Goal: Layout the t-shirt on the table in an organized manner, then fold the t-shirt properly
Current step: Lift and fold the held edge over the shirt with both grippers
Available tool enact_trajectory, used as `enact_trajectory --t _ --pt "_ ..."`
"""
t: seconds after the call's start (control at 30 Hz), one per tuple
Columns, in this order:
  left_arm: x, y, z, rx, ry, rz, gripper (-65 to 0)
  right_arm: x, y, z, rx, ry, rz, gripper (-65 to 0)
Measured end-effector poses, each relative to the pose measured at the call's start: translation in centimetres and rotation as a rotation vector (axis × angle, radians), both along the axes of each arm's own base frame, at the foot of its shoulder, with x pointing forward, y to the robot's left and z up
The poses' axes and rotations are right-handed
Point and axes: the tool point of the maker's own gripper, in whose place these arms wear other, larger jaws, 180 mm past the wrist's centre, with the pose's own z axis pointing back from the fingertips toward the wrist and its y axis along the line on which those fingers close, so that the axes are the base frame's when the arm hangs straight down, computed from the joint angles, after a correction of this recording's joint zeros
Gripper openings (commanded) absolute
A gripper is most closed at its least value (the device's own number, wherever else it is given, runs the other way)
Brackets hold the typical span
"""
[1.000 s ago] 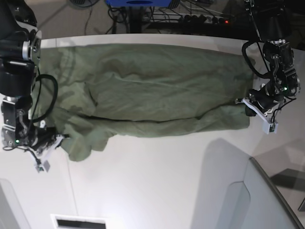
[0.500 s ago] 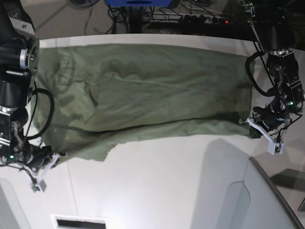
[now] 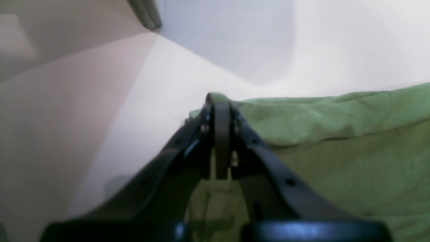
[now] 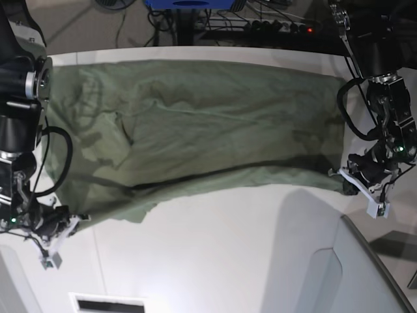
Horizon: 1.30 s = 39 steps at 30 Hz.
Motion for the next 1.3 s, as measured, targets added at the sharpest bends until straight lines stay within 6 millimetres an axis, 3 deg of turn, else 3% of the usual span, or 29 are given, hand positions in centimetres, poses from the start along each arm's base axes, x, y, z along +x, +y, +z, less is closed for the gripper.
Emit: enact_trajectory --t 0.1,0.3,0.47,0.67,0.9,1.1,1.3 --pt "0.0 0.1 0.0 0.003 -0.001 0.000 -65.0 -0.3 -0.8 -0.1 -0.015 0.016 -0.008 -65.0" --pt "-0.2 0.1 -0.2 0.004 0.008 0.001 -65.0 -3.0 -1.0 -2.1 -0.042 0.128 -0.002 -65.0" --pt "-2.0 0.1 -2.0 0.004 0.054 0.001 -65.0 -5.7 -1.2 -3.2 -0.074 0.187 0.003 -65.0" --pt "-2.6 1.5 -1.9 0.035 0.064 0.008 -65.0 -7.5 -1.4 -3.2 -0.112 0.231 0.016 -65.0" --pt "-4.1 -0.9 -4.1 0.069 0.143 -0.106 -65.0 -10.5 -1.3 -5.0 -0.123 0.313 0.024 -65.0" --pt "-5.0 -0.9 -4.8 0.074 0.171 -0.114 -65.0 -12.5 -1.3 -6.6 -0.120 0.358 0.028 -65.0" --pt "-5.8 -0.4 -5.2 0.086 0.191 -0.116 -65.0 -12.9 -1.6 -6.9 -0.123 0.366 0.025 -65.0"
